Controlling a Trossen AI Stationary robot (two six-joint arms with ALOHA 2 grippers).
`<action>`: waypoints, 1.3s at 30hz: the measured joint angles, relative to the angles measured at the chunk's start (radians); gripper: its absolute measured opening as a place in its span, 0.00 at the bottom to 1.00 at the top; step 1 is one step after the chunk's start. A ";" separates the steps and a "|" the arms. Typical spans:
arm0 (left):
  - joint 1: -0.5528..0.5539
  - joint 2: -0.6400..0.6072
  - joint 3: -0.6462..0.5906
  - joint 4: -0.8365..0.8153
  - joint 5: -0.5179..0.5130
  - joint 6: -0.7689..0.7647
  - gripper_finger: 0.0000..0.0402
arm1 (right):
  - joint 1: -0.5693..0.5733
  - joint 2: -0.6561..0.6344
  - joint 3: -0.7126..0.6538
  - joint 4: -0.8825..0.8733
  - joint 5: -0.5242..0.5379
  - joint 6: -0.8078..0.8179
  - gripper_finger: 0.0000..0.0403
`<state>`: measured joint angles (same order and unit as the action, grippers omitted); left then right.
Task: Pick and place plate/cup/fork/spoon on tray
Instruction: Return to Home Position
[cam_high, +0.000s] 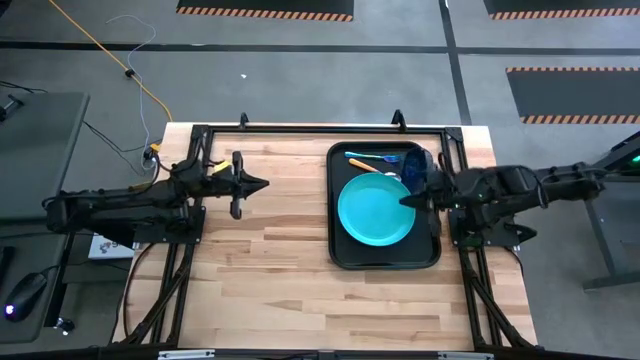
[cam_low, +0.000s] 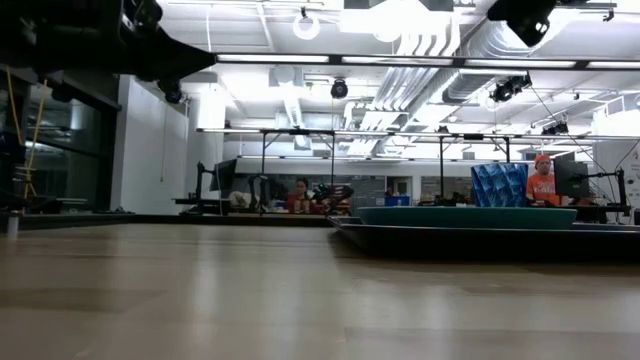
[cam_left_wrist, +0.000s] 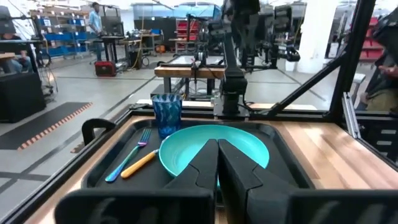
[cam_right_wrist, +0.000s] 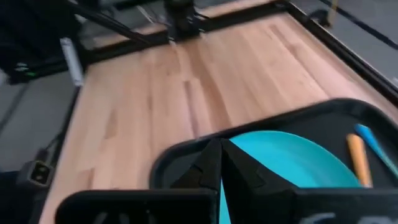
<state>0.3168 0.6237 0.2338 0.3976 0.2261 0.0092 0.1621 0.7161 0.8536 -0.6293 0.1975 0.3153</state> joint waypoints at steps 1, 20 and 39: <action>0.000 -0.003 -0.010 0.013 0.000 -0.005 0.00 | 0.022 -0.027 -0.041 0.039 0.007 0.001 0.00; -0.002 -0.016 -0.074 0.018 -0.001 -0.016 0.00 | 0.076 -0.381 -0.355 0.187 0.065 0.124 0.00; -0.147 -0.153 -0.222 -0.041 -0.088 -0.071 0.00 | 0.076 -0.397 -0.355 0.174 0.056 0.167 0.00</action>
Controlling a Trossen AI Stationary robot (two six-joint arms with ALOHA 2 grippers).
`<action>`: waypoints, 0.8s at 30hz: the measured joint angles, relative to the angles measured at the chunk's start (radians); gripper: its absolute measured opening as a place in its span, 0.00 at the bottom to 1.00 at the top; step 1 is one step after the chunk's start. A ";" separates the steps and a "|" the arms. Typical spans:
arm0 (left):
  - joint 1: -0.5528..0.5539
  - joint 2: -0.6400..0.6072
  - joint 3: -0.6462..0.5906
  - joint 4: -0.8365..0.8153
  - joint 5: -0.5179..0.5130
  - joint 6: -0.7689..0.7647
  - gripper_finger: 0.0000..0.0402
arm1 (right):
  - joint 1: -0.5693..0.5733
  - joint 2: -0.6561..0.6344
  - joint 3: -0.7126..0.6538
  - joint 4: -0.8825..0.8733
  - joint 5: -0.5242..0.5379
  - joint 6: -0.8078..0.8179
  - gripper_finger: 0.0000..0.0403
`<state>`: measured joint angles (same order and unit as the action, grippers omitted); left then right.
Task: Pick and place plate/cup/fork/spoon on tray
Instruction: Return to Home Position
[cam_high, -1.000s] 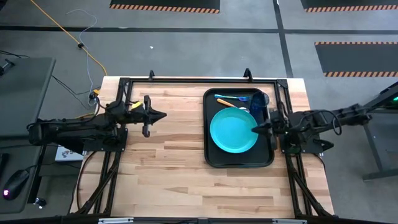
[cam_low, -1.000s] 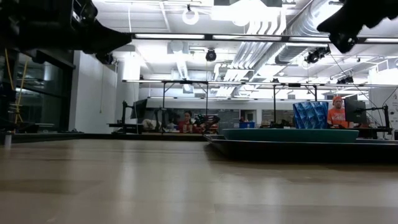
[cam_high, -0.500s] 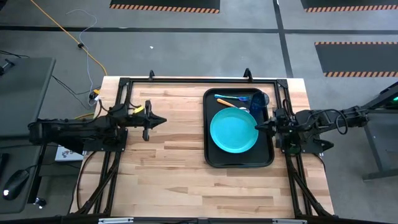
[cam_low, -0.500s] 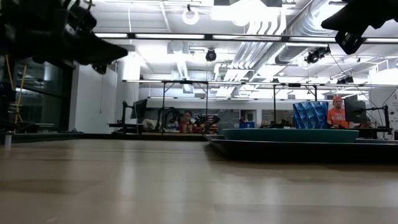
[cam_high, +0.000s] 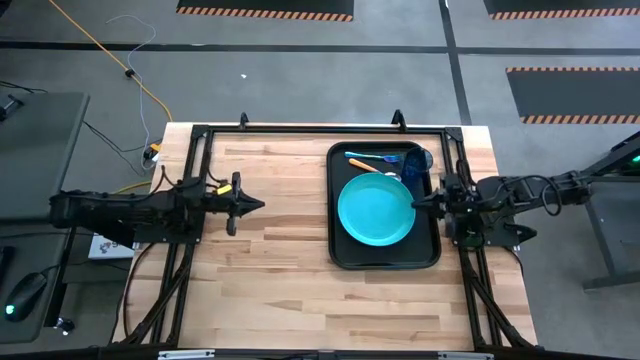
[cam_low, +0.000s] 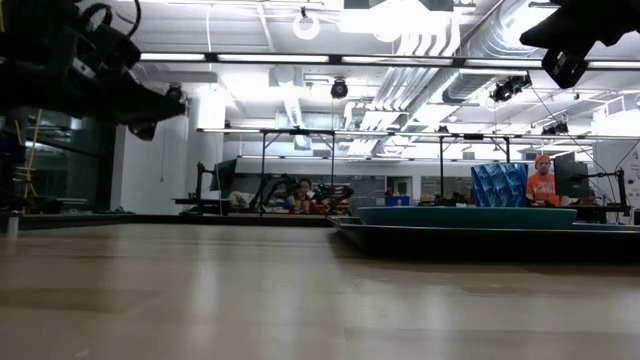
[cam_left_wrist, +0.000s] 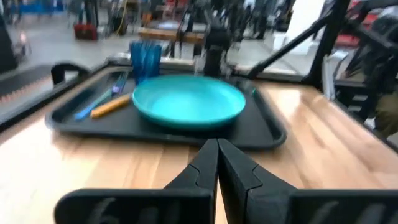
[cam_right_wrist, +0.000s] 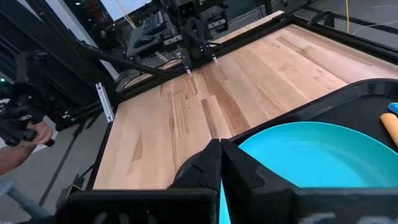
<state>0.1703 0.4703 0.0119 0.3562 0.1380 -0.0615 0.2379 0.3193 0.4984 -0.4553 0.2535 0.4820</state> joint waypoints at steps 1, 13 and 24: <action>-0.005 -0.008 0.000 -0.018 -0.009 -0.004 0.00 | 0.000 -0.011 0.000 -0.012 -0.001 0.000 0.00; -0.016 -0.073 0.000 0.012 -0.013 -0.015 0.00 | 0.000 -0.288 -0.193 0.072 -0.006 -0.033 0.00; -0.016 -0.072 0.000 0.007 -0.010 -0.042 0.00 | 0.000 -0.306 -0.416 0.528 -0.216 -0.186 0.00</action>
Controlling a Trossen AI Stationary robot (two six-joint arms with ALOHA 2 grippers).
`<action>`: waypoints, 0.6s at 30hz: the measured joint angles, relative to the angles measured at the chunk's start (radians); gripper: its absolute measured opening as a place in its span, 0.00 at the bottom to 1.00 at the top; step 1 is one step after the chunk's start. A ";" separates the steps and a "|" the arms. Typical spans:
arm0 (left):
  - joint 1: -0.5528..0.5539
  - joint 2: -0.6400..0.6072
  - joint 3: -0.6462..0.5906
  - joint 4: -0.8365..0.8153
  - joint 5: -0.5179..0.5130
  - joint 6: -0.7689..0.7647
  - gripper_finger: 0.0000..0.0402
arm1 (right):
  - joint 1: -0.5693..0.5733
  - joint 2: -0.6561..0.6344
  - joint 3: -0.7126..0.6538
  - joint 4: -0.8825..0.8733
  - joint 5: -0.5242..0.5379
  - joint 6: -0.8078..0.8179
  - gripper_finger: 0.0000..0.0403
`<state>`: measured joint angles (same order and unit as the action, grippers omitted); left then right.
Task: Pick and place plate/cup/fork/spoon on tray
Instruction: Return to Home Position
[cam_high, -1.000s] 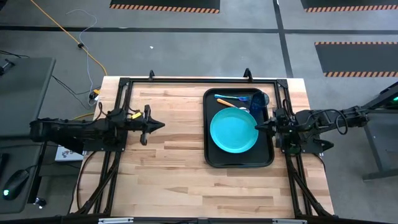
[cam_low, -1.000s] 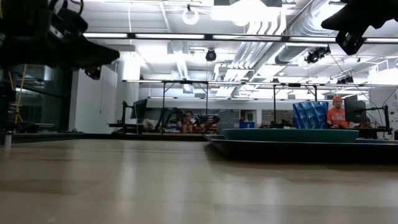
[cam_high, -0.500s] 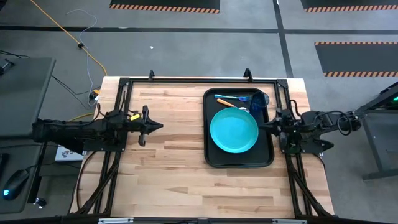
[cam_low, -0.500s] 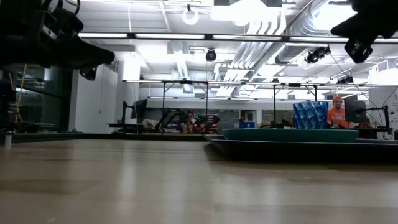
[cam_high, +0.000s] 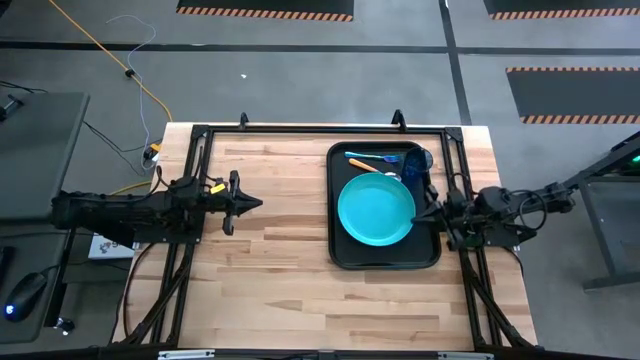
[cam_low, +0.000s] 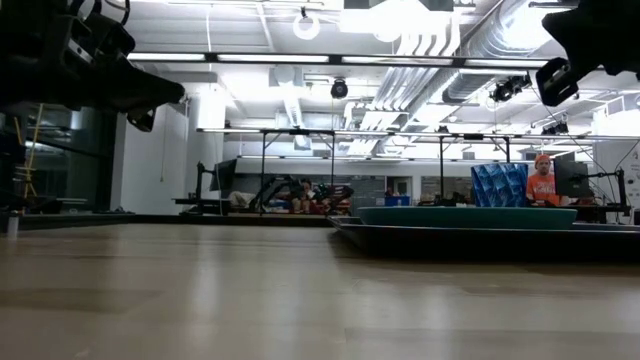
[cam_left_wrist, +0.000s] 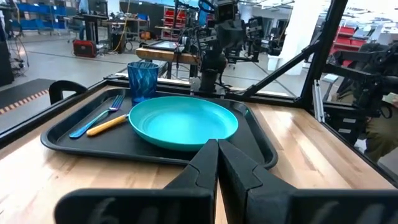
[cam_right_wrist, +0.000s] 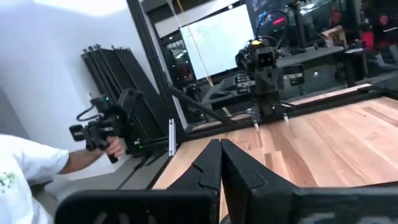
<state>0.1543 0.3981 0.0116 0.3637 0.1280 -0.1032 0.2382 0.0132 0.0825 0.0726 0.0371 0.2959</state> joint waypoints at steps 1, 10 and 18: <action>0.000 0.000 0.000 0.000 0.000 0.001 0.00 | 0.000 0.000 -0.004 0.001 -0.006 -0.008 0.00; 0.000 0.001 0.000 -0.001 0.000 0.001 0.00 | 0.000 0.000 -0.009 -0.016 -0.020 -0.100 0.00; 0.000 0.001 0.000 -0.001 0.000 0.001 0.00 | 0.001 0.001 -0.073 0.011 -0.031 -0.065 0.00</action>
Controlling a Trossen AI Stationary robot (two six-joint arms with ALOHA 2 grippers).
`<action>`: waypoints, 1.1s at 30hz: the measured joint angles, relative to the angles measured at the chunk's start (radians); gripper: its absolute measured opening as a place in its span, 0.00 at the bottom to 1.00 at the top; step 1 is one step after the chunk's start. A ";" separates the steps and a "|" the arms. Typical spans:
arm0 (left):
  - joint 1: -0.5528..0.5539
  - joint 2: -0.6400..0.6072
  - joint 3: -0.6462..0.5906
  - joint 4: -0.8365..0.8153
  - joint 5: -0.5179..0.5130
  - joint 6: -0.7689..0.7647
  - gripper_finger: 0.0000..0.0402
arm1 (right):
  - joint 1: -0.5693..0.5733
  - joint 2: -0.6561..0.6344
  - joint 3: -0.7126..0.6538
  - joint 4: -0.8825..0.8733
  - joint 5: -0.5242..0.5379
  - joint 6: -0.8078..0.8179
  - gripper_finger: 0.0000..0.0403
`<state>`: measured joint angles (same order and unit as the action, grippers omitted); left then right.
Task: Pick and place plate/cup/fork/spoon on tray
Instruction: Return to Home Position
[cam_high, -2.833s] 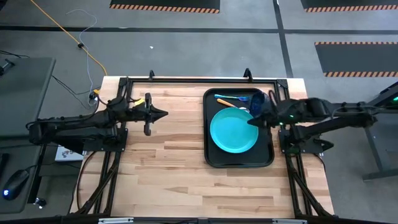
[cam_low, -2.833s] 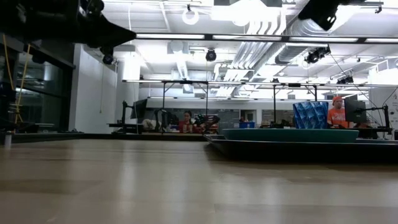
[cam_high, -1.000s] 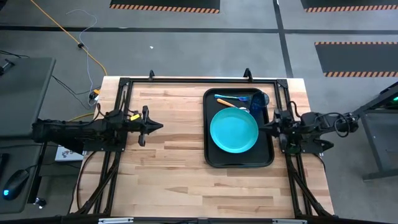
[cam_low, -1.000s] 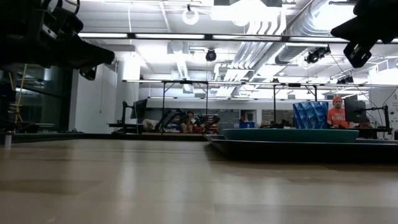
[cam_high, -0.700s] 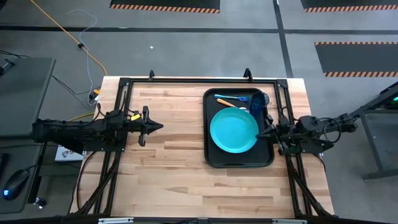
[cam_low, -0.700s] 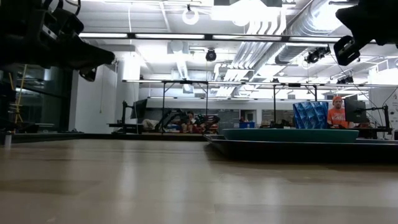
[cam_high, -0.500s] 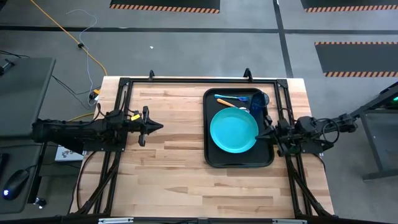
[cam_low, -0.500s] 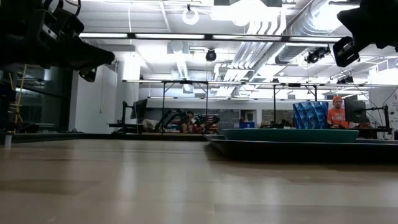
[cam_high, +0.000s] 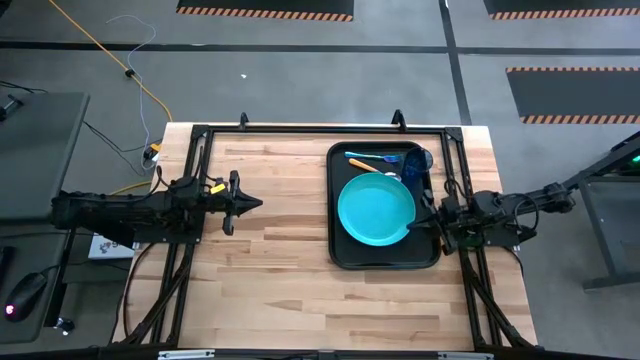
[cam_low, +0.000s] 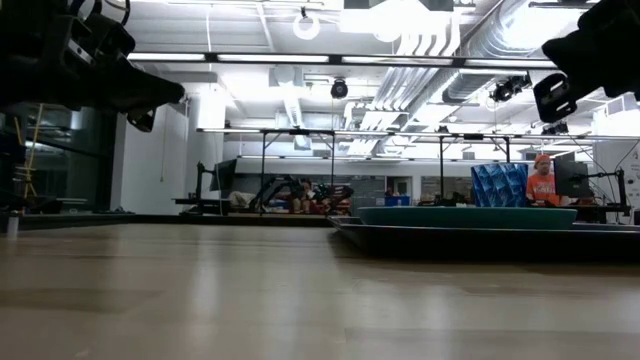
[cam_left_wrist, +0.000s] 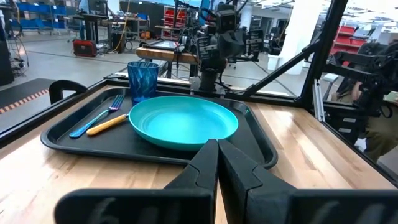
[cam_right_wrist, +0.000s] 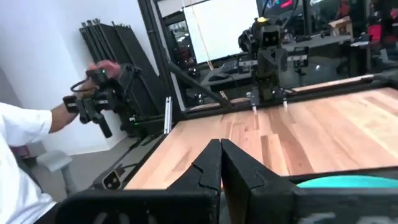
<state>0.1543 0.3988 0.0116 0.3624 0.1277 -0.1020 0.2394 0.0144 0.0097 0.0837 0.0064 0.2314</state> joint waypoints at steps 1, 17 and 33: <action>0.000 0.000 0.000 0.000 0.000 0.000 0.00 | 0.000 -0.002 0.000 0.003 0.000 -0.003 0.00; -0.025 -0.133 0.000 -0.065 0.000 0.000 0.00 | -0.099 -0.012 0.000 -0.036 0.083 -0.099 0.00; -0.027 -0.248 0.004 -0.333 -0.055 0.001 0.00 | -0.156 -0.007 -0.001 -0.059 0.046 -0.094 0.00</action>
<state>0.1268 0.1509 0.0154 0.0289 0.0729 -0.1013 0.0834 0.0071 0.0090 0.0250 0.0522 0.1379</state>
